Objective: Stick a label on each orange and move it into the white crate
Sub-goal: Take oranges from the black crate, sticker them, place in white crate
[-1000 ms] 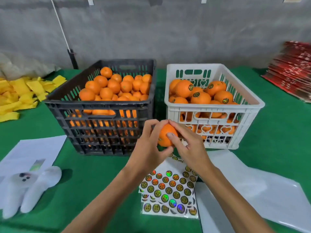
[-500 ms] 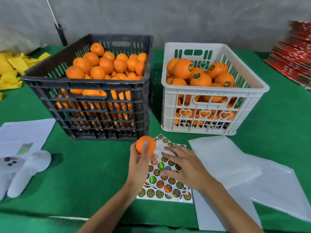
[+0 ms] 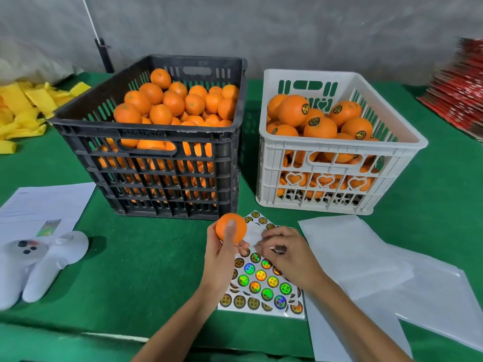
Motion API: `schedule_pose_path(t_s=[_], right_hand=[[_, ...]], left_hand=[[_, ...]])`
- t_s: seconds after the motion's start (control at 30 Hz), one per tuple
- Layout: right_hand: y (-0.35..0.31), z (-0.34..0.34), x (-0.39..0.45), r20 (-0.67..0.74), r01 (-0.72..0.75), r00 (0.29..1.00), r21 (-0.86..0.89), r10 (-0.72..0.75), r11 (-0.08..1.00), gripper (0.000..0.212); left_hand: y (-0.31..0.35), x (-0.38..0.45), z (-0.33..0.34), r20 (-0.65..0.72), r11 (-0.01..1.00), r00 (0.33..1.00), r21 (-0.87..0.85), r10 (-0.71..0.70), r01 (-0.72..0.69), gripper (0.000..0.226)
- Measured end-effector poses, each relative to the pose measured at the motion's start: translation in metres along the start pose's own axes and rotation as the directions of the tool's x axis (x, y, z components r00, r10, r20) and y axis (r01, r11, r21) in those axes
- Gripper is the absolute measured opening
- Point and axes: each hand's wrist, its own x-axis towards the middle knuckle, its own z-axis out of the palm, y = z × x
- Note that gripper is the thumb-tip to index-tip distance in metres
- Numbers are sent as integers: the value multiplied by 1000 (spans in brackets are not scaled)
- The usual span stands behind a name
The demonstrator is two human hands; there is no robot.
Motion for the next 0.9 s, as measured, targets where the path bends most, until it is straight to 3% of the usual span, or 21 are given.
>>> schedule_pose_path(t_s=[0.1,0.2,0.37,0.5,0.67,0.73,0.8,0.9], right_hand=[[-10,-7,8,47,-181,983,199,175,963,10],[-21,-16,15,-27,-234,968,280,251,931,11],[-53,-21,23,-299,2,950,311,96,951,8],[-79,-35,30,-368,155,928,251,-54,955,10],[-103,-84,40,-315,291,911,41,-264,956,18],[-112,-98,41,-266,327,892,-182,-367,927,36],[-120,-107,48,-278,245,868,-483,-412,841,63],[-136,-127,70,-462,87,797,-551,-390,830,80]], left_hand=[[-2,-1,-2,21,998,1000,60,15,-16,47],[2,-1,0,52,993,999,117,16,-22,49],[28,1,18,166,986,986,161,11,-38,45],[63,13,45,200,1000,980,7,-13,12,29],[106,34,73,242,999,970,-32,26,-19,42],[128,44,86,254,998,966,23,52,-59,52],[156,58,103,289,987,953,95,94,-126,54],[201,78,134,374,959,917,181,137,-217,80]])
